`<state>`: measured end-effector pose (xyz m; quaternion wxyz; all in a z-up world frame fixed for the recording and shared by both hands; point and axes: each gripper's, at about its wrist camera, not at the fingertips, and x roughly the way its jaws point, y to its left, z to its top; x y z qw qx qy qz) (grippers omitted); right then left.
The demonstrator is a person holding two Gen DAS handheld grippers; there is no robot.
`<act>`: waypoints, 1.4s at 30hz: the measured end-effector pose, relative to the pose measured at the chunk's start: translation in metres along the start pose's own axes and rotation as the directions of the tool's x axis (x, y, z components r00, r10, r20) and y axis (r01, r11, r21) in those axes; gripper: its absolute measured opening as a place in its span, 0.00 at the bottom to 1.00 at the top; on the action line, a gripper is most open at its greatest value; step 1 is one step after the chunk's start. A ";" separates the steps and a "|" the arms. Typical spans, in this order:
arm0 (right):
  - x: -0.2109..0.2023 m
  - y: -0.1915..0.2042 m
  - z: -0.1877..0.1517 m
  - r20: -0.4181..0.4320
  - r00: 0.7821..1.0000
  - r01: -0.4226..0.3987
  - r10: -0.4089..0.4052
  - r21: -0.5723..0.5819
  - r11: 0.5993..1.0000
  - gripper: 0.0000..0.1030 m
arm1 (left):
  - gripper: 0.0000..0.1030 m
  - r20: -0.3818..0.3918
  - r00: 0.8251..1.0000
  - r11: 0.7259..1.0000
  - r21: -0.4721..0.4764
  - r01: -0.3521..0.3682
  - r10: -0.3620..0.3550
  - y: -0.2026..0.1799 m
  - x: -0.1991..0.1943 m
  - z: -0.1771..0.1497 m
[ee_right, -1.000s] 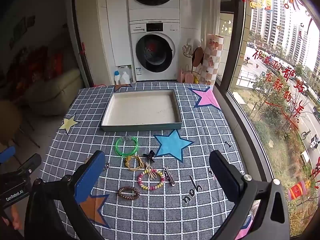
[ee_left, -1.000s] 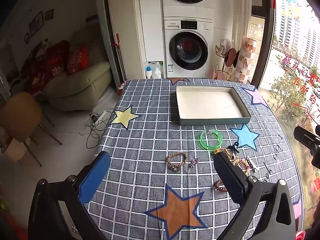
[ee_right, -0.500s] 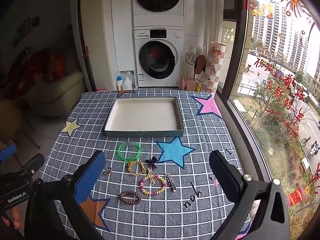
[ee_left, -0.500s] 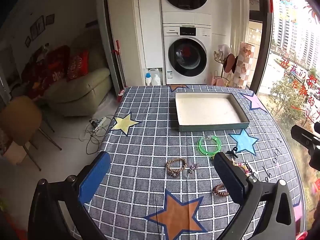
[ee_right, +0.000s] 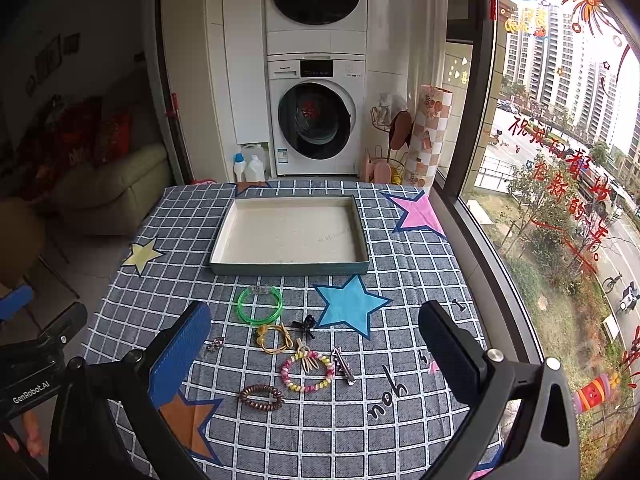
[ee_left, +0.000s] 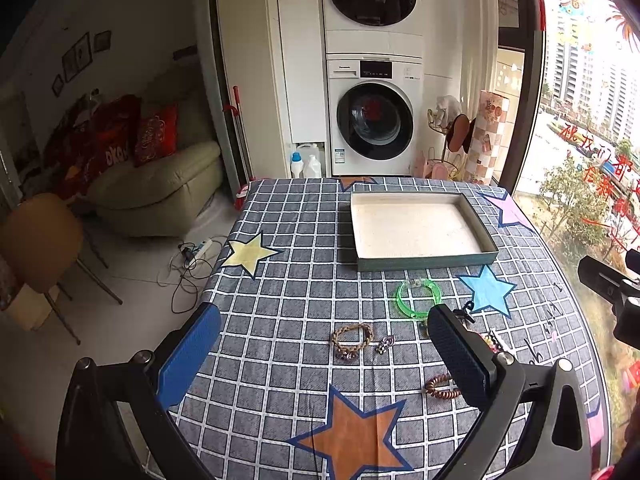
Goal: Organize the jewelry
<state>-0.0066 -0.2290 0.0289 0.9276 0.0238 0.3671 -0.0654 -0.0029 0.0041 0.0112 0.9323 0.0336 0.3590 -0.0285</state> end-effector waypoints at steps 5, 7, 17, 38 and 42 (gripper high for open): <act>0.000 0.000 0.001 0.002 1.000 0.002 -0.002 0.005 1.000 1.00 | 1.00 0.001 1.000 1.000 -0.001 0.000 0.000 -0.001 0.000 0.000; 0.000 0.000 0.001 0.001 1.000 0.000 0.000 0.004 1.000 1.00 | 1.00 0.001 1.000 1.000 -0.001 0.001 -0.001 -0.001 0.001 0.000; 0.001 -0.001 -0.001 0.000 1.000 -0.004 0.004 0.008 1.000 1.00 | 1.00 -0.004 1.000 1.000 0.001 0.002 -0.002 -0.002 0.000 -0.001; 0.005 0.000 -0.004 -0.006 1.000 -0.010 0.010 0.007 1.000 1.00 | 1.00 -0.014 1.000 1.000 0.006 -0.002 0.002 -0.007 0.002 -0.004; 0.005 0.000 -0.005 -0.007 1.000 -0.010 0.010 0.008 1.000 1.00 | 1.00 -0.013 1.000 1.000 0.006 -0.003 0.003 -0.007 0.002 -0.004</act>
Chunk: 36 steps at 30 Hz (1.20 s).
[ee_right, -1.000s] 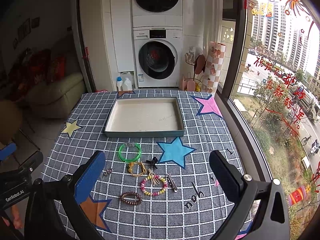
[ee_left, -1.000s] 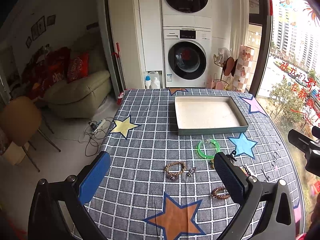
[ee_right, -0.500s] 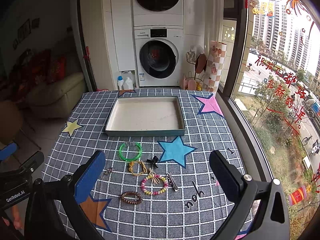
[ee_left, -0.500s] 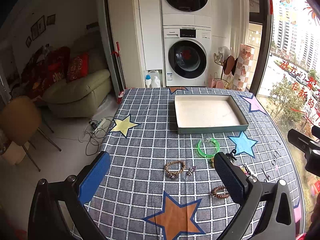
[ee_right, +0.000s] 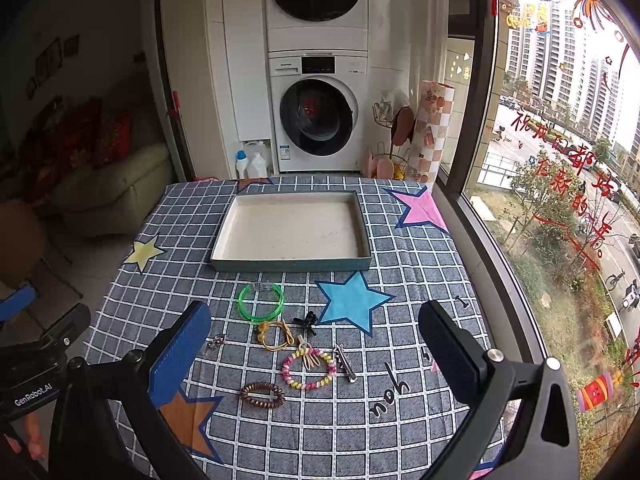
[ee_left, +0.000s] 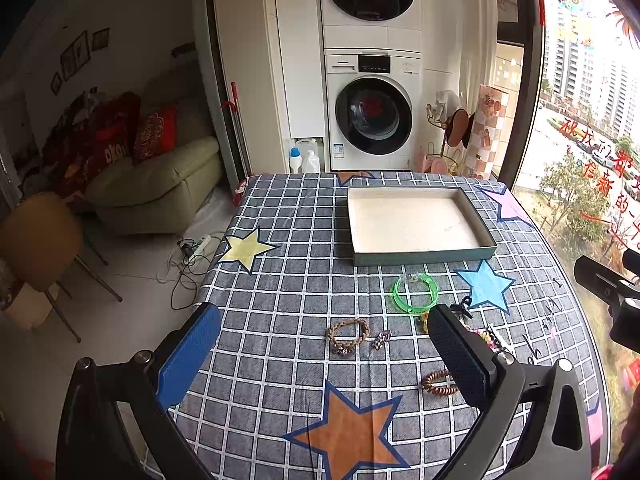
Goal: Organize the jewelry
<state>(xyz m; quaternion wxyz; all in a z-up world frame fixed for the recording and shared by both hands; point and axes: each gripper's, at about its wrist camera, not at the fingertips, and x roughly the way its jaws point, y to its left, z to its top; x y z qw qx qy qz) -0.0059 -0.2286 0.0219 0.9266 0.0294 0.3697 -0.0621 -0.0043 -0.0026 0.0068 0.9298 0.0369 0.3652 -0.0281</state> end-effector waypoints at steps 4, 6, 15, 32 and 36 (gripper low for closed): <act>-0.001 -0.001 0.000 0.000 1.000 0.000 0.000 0.000 1.000 1.00 | 1.00 -0.002 1.000 1.000 0.000 -0.002 0.002 -0.001 0.000 -0.001; -0.001 -0.001 0.000 0.001 1.000 0.000 0.000 0.000 1.000 1.00 | 1.00 -0.003 1.000 1.000 0.001 -0.002 0.002 -0.002 0.001 -0.001; -0.001 -0.001 0.001 0.000 1.000 0.000 0.000 0.000 1.000 1.00 | 1.00 -0.003 1.000 1.000 0.000 -0.003 0.003 -0.002 0.001 -0.001; 0.000 0.000 0.001 -0.001 1.000 0.000 0.000 0.000 1.000 1.00 | 1.00 -0.007 1.000 1.000 0.002 -0.002 0.002 -0.002 0.002 -0.002; 0.000 0.000 0.001 -0.001 1.000 0.000 0.000 -0.001 1.000 1.00 | 1.00 -0.006 1.000 1.000 0.001 -0.001 0.001 -0.002 0.001 -0.001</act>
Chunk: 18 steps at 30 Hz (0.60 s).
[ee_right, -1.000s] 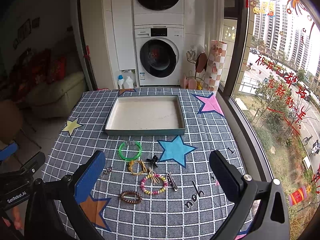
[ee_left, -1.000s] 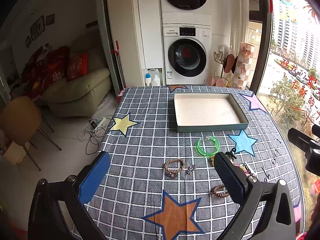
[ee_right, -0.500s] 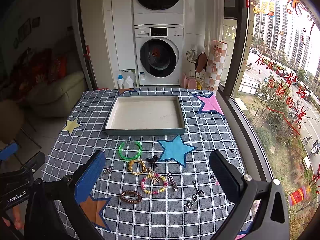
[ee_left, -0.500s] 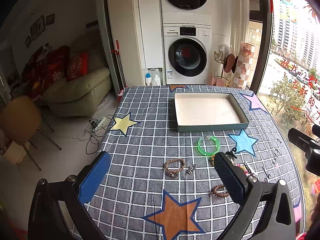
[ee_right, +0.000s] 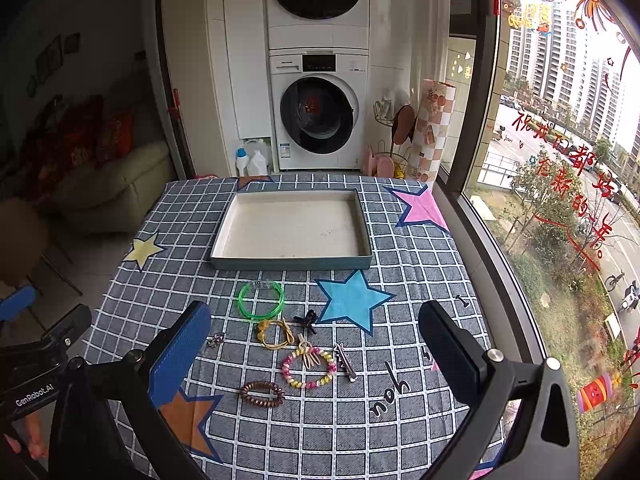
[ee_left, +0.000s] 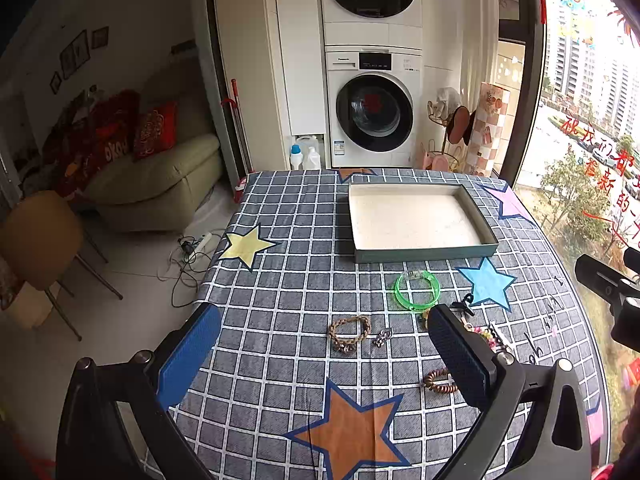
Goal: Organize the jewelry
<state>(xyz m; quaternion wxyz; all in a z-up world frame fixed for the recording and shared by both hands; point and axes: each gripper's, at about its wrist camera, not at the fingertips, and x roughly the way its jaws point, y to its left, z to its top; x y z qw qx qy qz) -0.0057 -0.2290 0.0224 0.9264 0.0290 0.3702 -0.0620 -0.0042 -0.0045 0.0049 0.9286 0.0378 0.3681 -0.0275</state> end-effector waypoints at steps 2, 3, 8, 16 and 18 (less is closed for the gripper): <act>0.000 0.000 0.000 0.000 1.000 0.000 0.000 0.000 1.000 1.00 | 1.00 -0.002 1.000 1.000 0.001 0.000 0.000 0.000 0.001 -0.003; 0.000 0.000 0.000 0.000 1.000 0.000 0.000 0.001 1.000 1.00 | 1.00 -0.003 1.000 1.000 0.002 0.000 0.000 0.000 0.001 -0.004; 0.001 0.000 0.000 -0.001 1.000 -0.001 0.001 0.001 1.000 1.00 | 1.00 -0.009 1.000 1.000 0.001 -0.001 0.001 0.000 0.002 -0.006; 0.005 -0.001 -0.007 -0.009 1.000 -0.001 0.001 0.000 1.000 1.00 | 1.00 -0.022 1.000 1.000 0.007 0.000 0.001 -0.002 0.004 -0.004; 0.006 -0.002 -0.009 -0.014 1.000 -0.001 0.001 0.001 1.000 1.00 | 1.00 -0.029 1.000 1.000 0.009 0.000 0.000 -0.002 0.005 -0.004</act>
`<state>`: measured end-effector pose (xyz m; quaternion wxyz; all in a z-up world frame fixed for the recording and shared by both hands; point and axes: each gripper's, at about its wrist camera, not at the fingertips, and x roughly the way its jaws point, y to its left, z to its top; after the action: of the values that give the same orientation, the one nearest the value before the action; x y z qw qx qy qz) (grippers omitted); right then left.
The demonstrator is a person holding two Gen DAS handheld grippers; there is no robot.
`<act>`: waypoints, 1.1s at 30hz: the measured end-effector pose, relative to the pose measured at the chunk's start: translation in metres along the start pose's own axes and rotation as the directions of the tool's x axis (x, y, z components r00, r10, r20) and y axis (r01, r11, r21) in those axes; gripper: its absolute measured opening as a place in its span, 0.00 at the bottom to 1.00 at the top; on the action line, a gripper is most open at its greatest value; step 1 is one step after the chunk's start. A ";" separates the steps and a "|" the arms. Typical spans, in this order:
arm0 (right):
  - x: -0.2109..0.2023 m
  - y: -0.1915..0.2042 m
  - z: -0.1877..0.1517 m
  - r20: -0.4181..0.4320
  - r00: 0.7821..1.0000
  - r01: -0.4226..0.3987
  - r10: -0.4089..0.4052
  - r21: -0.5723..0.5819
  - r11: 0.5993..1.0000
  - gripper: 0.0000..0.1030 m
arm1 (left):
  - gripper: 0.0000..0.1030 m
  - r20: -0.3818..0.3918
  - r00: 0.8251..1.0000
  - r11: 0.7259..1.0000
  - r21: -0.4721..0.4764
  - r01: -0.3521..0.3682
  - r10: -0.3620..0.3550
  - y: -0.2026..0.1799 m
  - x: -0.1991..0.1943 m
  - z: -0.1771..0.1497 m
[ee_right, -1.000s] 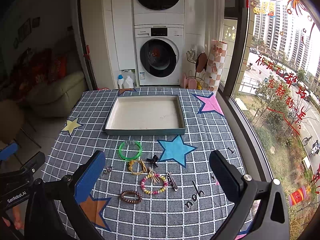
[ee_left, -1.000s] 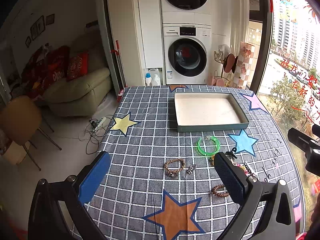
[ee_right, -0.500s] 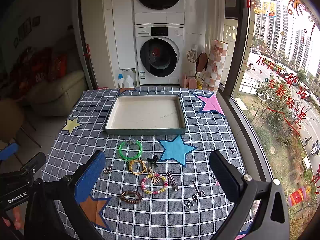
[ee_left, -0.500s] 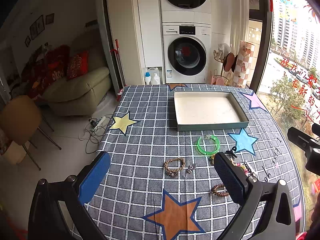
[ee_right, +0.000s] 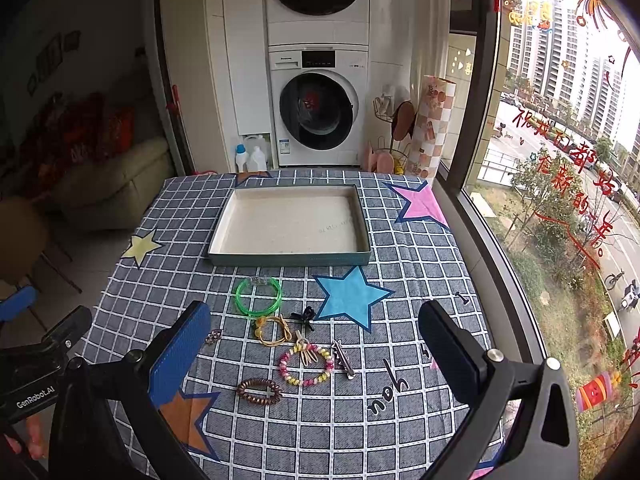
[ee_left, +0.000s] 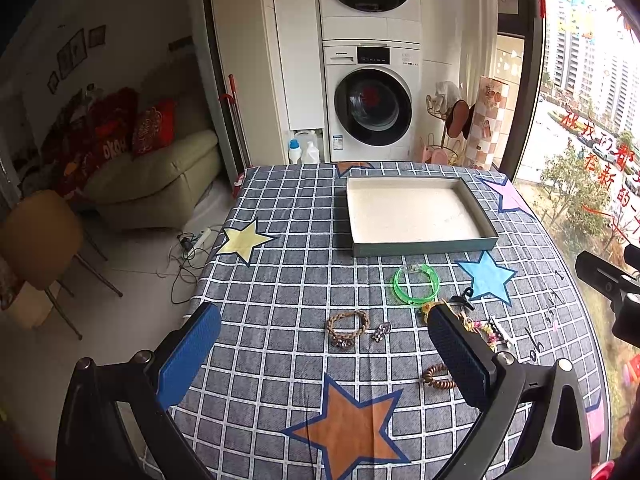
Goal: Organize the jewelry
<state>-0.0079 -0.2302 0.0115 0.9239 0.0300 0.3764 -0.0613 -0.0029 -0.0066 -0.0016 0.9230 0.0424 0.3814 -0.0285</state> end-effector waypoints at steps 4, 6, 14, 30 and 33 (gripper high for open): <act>0.003 -0.004 -0.002 -0.017 1.000 -0.003 0.003 -0.001 1.000 1.00 | 1.00 -0.039 0.999 1.000 0.004 0.009 -0.009 -0.001 0.007 -0.001; 0.006 -0.005 -0.003 -0.033 0.999 -0.008 0.008 0.001 1.000 1.00 | 1.00 -0.072 0.997 1.000 0.003 0.014 -0.013 -0.001 0.014 -0.003; 0.040 -0.016 -0.017 -0.177 0.984 -0.029 0.032 0.021 0.999 1.00 | 1.00 -0.277 0.960 0.999 -0.013 0.045 -0.047 0.002 0.067 -0.020; 0.158 -0.032 -0.023 -0.428 0.902 -0.056 0.060 0.022 0.998 1.00 | 1.00 -0.408 0.911 0.998 0.002 0.062 -0.056 0.001 0.188 -0.015; 0.181 -0.031 -0.023 -0.450 0.889 -0.076 0.087 0.043 0.996 1.00 | 0.92 -0.436 0.897 0.997 0.004 0.076 -0.067 0.000 0.208 -0.016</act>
<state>0.1007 -0.2745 -0.1318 0.8127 0.0702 0.5781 -0.0182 0.1330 -0.0094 -0.1602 0.8123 0.0435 0.5789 -0.0561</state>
